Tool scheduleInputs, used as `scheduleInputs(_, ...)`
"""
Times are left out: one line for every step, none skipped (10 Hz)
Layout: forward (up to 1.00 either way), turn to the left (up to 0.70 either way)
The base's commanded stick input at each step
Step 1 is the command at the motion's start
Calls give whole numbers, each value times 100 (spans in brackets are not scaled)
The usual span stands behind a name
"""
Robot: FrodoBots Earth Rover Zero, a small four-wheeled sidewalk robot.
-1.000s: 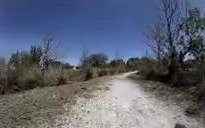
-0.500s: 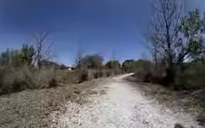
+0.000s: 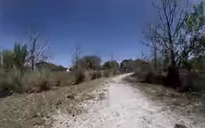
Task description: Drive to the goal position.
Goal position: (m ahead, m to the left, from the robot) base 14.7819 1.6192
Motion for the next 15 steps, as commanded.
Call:
scheduleInputs(70,0)
scheduleInputs(70,0)
scheduleInputs(70,-27)
scheduleInputs(70,-35)
scheduleInputs(70,-35)
scheduleInputs(70,-35)
scheduleInputs(70,0)
scheduleInputs(70,0)
scheduleInputs(70,0)
scheduleInputs(70,0)
scheduleInputs(70,0)
scheduleInputs(70,0)
scheduleInputs(70,0)
scheduleInputs(70,0)
scheduleInputs(70,0)
